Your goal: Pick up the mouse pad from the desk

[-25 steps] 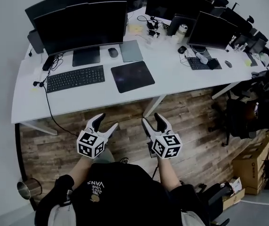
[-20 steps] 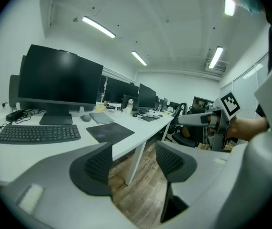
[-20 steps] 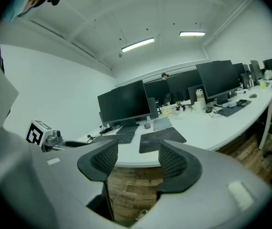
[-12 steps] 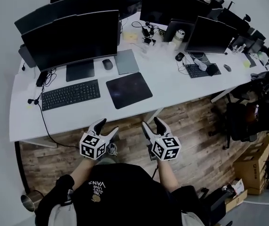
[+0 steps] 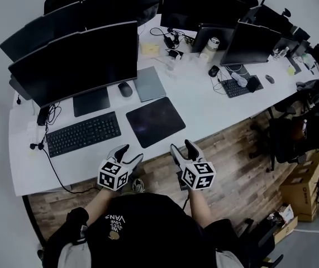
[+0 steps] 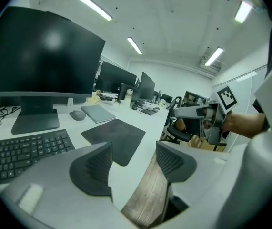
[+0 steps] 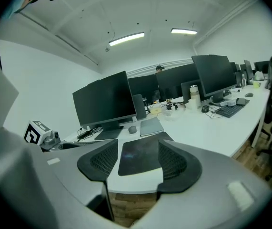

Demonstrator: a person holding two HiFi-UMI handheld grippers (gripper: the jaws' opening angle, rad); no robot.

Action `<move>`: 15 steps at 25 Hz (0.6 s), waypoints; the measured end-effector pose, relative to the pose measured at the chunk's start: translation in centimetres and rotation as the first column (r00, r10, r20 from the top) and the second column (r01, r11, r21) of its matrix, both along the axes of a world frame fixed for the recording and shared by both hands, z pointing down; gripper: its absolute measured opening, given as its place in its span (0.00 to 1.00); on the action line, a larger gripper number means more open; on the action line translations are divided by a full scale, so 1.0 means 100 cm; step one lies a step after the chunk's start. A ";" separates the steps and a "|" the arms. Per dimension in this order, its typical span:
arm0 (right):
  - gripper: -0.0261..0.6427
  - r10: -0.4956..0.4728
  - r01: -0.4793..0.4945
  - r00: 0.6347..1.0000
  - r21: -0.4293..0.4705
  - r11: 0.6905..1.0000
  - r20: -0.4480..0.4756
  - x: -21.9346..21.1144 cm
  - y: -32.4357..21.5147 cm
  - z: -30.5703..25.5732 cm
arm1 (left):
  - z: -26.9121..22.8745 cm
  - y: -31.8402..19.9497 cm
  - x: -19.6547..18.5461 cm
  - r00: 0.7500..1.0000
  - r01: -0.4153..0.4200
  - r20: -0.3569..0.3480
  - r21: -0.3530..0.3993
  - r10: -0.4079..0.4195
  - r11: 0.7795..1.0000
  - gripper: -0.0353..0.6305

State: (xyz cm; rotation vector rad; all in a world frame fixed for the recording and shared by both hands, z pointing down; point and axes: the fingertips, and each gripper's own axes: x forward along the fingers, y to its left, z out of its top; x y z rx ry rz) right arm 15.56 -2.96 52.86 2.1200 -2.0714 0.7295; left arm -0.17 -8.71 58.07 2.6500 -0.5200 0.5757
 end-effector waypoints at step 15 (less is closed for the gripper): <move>0.42 -0.099 0.096 0.995 -0.104 0.990 -0.015 0.020 -0.071 0.039 | 0.032 -0.049 0.004 0.997 0.080 0.023 -0.077 -0.078 0.994 0.45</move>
